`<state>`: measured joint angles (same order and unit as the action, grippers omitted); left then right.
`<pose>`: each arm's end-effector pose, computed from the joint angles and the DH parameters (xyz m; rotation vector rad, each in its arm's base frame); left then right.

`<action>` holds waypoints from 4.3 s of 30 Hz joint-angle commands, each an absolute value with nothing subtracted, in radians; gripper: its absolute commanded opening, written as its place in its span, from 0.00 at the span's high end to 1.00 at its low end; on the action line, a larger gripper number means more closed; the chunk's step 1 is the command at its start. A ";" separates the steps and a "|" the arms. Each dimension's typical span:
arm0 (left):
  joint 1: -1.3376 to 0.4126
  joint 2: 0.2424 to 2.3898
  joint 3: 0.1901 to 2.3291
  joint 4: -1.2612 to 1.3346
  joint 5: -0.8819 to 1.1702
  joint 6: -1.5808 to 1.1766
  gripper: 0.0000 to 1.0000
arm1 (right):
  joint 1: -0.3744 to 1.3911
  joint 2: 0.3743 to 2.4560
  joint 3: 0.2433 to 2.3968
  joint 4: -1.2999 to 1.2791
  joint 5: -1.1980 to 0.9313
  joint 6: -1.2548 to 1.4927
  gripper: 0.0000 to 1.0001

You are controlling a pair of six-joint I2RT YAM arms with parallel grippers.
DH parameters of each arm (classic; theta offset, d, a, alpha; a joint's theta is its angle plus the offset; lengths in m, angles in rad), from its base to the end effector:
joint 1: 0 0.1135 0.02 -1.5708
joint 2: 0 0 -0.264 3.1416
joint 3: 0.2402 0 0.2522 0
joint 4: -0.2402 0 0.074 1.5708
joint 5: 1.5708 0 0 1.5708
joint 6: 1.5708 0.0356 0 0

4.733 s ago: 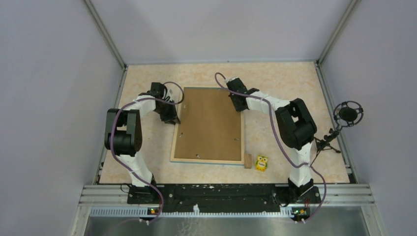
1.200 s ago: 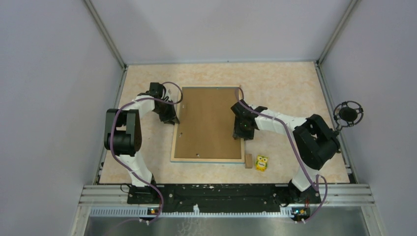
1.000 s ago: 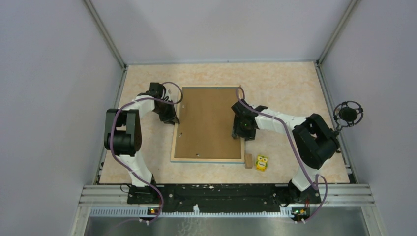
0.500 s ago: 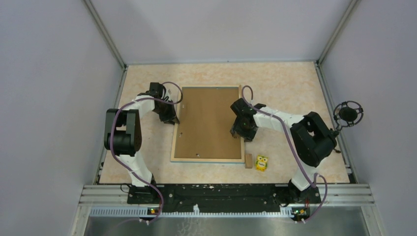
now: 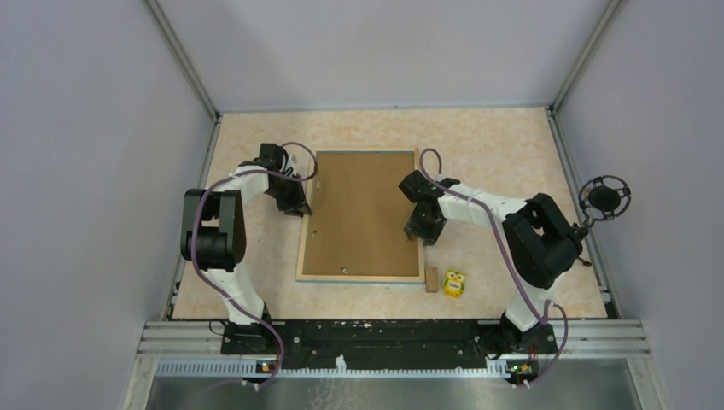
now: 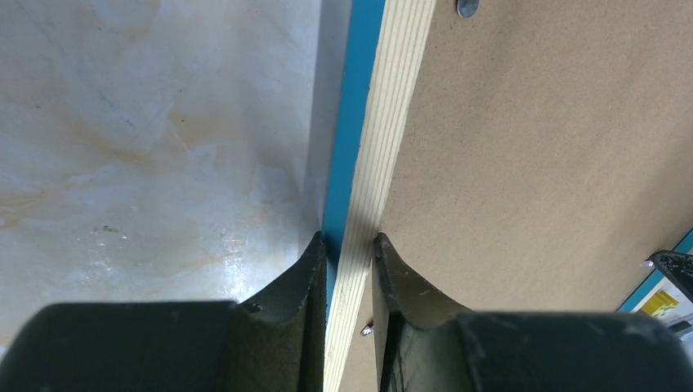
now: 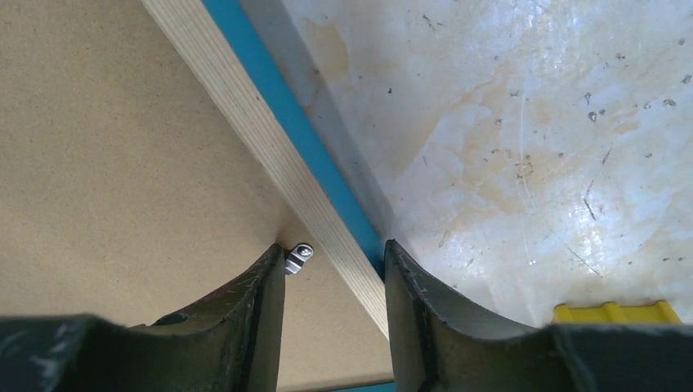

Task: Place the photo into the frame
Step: Install the photo frame at the center of the board, then adjust the photo frame at the center of the board.

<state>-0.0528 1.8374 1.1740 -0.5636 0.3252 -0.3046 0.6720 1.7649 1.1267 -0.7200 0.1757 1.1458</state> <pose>0.3547 -0.0301 0.1632 -0.2737 2.8003 -0.5409 0.2593 0.1983 0.1682 0.7002 2.7853 0.0863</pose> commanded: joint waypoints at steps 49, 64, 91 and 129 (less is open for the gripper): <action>-0.038 1.842 1.161 -0.535 0.328 -0.331 0.91 | 0.685 1.788 1.014 -0.292 0.073 0.060 1.00; -0.038 1.843 1.163 -0.537 0.315 -0.331 0.91 | 0.686 1.762 1.107 -0.385 0.052 0.172 0.75; -0.034 1.832 1.157 -0.531 0.301 -0.333 0.83 | 0.676 1.844 1.121 -0.375 0.046 0.225 1.00; -0.082 1.576 0.753 -0.362 0.625 -0.517 0.48 | 0.658 2.255 1.817 -0.489 -0.124 0.346 0.46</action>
<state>0.0078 1.6276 0.9012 -0.3740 0.3099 -0.3687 0.6163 2.1345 1.6463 -0.6380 0.0402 0.2970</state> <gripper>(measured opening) 0.516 0.538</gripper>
